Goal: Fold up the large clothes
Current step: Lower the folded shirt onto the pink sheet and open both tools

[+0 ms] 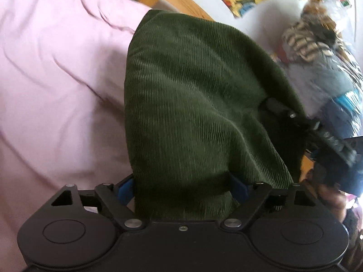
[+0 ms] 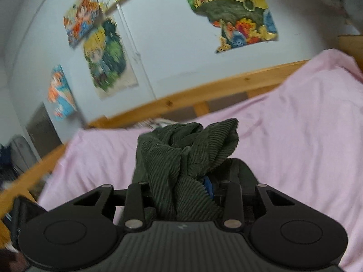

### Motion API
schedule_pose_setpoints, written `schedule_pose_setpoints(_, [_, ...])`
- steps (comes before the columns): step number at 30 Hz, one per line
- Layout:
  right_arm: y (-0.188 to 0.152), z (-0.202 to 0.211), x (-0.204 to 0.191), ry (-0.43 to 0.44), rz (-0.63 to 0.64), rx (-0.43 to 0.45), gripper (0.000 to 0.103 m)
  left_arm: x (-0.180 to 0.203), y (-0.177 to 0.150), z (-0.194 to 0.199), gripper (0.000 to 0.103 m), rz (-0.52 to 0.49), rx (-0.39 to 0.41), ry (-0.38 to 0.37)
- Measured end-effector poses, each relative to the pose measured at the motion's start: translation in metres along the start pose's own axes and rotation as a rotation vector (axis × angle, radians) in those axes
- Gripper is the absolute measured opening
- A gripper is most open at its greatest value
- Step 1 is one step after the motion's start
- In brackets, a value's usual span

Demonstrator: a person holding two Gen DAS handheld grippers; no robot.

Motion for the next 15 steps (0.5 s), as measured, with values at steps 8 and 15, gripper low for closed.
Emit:
schedule_pose_setpoints(8, [0.032, -0.064, -0.011, 0.12, -0.277, 0.116, 0.039, -0.013, 0.068, 0.022, 0.079, -0.054, 0.109, 0.173])
schedule_pose_setpoints(15, [0.016, -0.123, 0.056, -0.03, -0.369, 0.027, 0.05, -0.03, 0.118, -0.007, 0.079, -0.112, 0.104, 0.319])
Point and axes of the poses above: each gripper's, at about its wrist camera, not at the fingertips, and z roughly against the way its jaws point, x to its right, y to its top, the point moved 8 cm from there along -z, roughly the way its jaws point, and after that the axes turned 4 degrees about x, right-handed, at the moved point
